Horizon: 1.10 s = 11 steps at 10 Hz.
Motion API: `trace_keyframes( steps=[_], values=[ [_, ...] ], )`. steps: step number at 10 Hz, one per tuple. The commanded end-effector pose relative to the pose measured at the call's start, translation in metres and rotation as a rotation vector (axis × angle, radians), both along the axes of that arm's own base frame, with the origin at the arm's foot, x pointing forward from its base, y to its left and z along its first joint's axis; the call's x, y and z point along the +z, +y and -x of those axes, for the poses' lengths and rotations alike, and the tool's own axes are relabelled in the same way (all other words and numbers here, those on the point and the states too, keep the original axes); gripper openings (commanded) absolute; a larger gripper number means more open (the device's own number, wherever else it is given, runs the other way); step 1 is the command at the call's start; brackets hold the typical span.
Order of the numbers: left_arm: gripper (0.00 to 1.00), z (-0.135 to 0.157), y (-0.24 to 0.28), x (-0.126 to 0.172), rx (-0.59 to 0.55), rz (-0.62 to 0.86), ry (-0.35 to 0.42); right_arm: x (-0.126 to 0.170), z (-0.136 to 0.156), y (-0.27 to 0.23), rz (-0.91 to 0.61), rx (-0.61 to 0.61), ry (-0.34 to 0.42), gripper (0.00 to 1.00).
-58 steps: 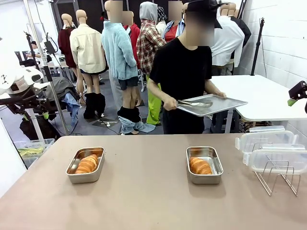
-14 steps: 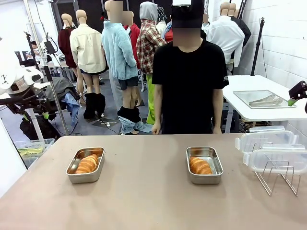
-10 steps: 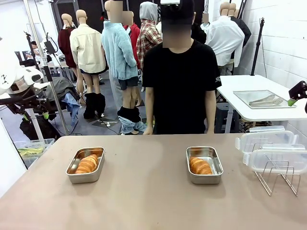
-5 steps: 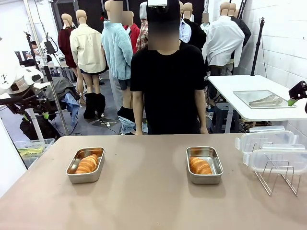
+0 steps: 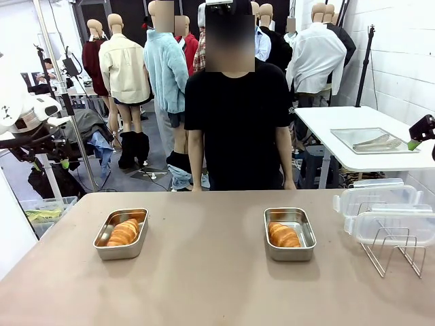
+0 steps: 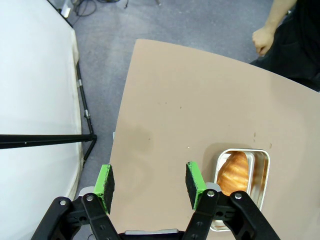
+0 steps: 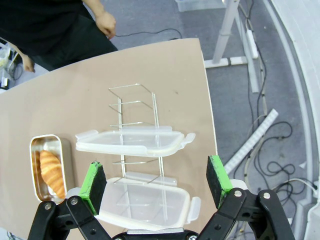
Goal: Place the bread in airtight containers.
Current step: Pick up one Airtight Container lid and hand it to the human.
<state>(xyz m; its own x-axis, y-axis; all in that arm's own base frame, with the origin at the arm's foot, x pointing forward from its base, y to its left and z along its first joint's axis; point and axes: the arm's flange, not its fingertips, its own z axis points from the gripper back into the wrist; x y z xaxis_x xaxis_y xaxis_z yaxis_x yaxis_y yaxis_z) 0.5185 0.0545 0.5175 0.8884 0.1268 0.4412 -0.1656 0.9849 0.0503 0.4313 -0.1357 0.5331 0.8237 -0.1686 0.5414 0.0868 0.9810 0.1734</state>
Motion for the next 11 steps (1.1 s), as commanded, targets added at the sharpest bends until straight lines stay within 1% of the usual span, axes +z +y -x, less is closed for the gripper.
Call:
trace_keyframes(
  steps=[1,4,5,6,7,8,9,10,11],
  values=[
    [0.75,0.0,0.0,0.001,0.0,-0.001,-0.003,0.0,-0.001,0.002,0.0,-0.018,-0.002,1.0],
    [0.75,0.0,0.0,0.001,0.0,-0.001,-0.003,0.0,0.0,0.0,0.0,0.0,0.0,1.0],
    [0.75,0.0,0.0,0.001,0.0,-0.001,-0.003,0.002,0.008,0.005,0.008,0.148,0.01,1.0],
    [0.75,0.0,0.0,0.001,0.0,-0.001,-0.003,0.004,0.018,0.01,0.003,0.322,0.019,1.0],
    [0.75,0.0,0.0,0.001,0.0,-0.001,-0.003,0.003,0.031,0.017,-0.007,0.493,0.026,1.0],
    [0.75,0.0,0.0,0.001,0.0,-0.001,-0.003,-0.004,0.042,0.024,0.006,0.626,0.039,1.0],
    [0.75,0.0,0.0,0.001,0.0,-0.001,-0.003,-0.018,0.057,0.032,0.101,0.744,0.068,1.0],
    [0.75,0.0,0.0,0.001,0.0,-0.001,-0.003,-0.031,0.066,0.035,0.188,0.84,0.102,1.0],
    [0.75,0.0,0.0,0.001,0.0,-0.001,-0.003,-0.036,0.068,0.034,0.226,0.891,0.122,1.0]
  ],
)
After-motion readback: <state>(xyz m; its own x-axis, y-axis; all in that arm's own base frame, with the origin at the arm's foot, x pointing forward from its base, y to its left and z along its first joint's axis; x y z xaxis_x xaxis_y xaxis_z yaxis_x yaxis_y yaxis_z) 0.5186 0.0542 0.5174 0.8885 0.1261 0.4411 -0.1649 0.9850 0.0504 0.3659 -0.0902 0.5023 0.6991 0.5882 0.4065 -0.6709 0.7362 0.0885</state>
